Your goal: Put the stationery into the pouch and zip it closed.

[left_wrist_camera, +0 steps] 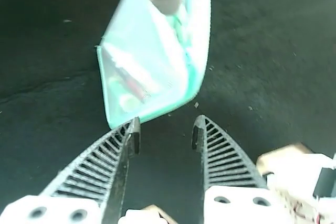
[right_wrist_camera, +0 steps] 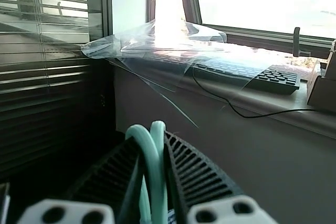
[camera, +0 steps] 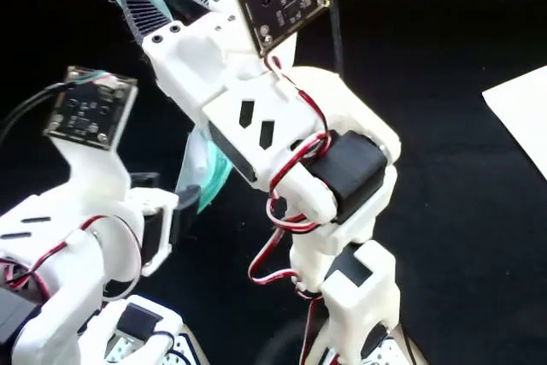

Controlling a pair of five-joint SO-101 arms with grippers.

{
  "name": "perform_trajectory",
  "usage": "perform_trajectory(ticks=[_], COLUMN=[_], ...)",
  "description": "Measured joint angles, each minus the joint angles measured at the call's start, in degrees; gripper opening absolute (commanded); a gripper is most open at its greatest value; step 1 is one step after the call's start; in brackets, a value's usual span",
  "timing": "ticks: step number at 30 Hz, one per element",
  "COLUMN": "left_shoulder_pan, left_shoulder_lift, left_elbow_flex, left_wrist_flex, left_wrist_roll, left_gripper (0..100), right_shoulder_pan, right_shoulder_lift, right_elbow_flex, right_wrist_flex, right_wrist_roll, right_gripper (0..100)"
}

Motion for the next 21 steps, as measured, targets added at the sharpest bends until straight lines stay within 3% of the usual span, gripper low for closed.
perform_trajectory(ticks=[4,14,21], left_shoulder_pan=[3.4,3.7,3.7], left_shoulder_lift=[0.0,0.0,0.0], left_elbow_flex=[0.0,0.1,8.2], left_wrist_flex=[0.0,-0.8,-8.2], left_wrist_roll=[0.0,0.1,1.3], left_gripper=[18,18,18], right_shoulder_pan=[0.0,-0.2,-0.1], right_shoulder_lift=[0.0,0.0,0.0], right_elbow_flex=[0.0,0.0,0.0], right_wrist_flex=[-1.1,-1.2,-1.2], right_wrist_roll=[0.0,0.0,0.0], right_gripper=[0.6,0.6,0.6])
